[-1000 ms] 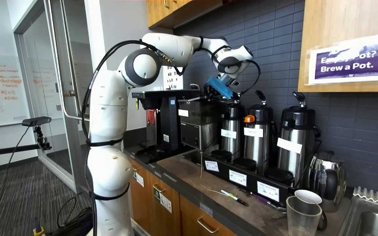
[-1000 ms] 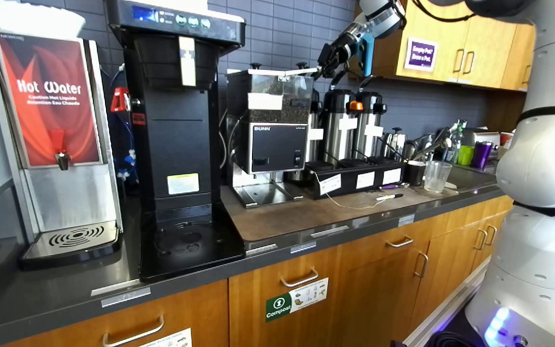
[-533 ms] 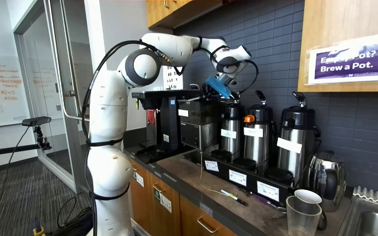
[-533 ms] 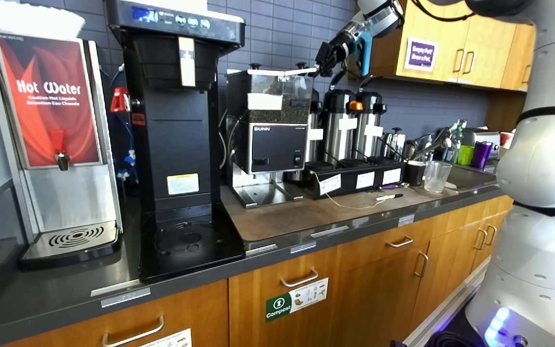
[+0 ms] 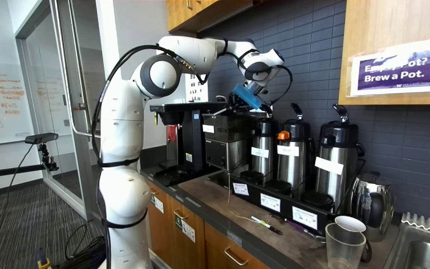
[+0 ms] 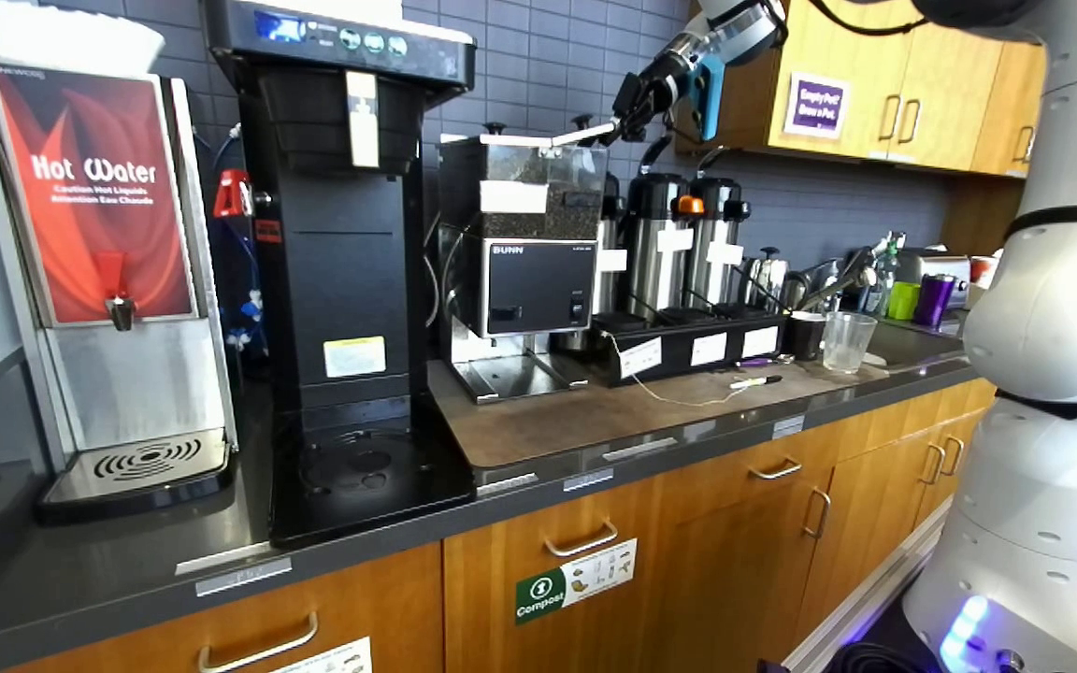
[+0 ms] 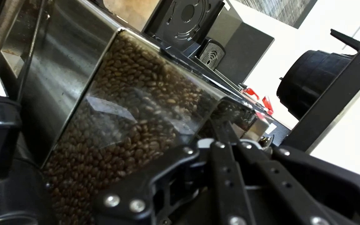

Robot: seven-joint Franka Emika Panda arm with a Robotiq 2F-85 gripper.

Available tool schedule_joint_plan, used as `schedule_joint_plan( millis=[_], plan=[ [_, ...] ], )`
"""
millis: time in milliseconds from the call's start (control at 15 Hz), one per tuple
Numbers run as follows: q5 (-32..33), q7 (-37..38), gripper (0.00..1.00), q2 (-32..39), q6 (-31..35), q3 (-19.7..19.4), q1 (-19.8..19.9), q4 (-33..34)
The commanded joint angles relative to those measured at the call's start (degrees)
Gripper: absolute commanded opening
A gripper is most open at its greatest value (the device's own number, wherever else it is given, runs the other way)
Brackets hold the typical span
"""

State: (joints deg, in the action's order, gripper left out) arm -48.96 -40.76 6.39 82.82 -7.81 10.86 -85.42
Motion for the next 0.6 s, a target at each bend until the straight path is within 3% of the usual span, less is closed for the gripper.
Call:
schedule_joint_plan(
  millis=[0,533],
  plan=[
    [-0.2,0.1,0.00,-1.5,-1.2,0.9,-0.9,-0.6],
    [-2.6,-4.1,0.00,-1.2,-3.2,0.9,-0.7,-1.6]
  ],
)
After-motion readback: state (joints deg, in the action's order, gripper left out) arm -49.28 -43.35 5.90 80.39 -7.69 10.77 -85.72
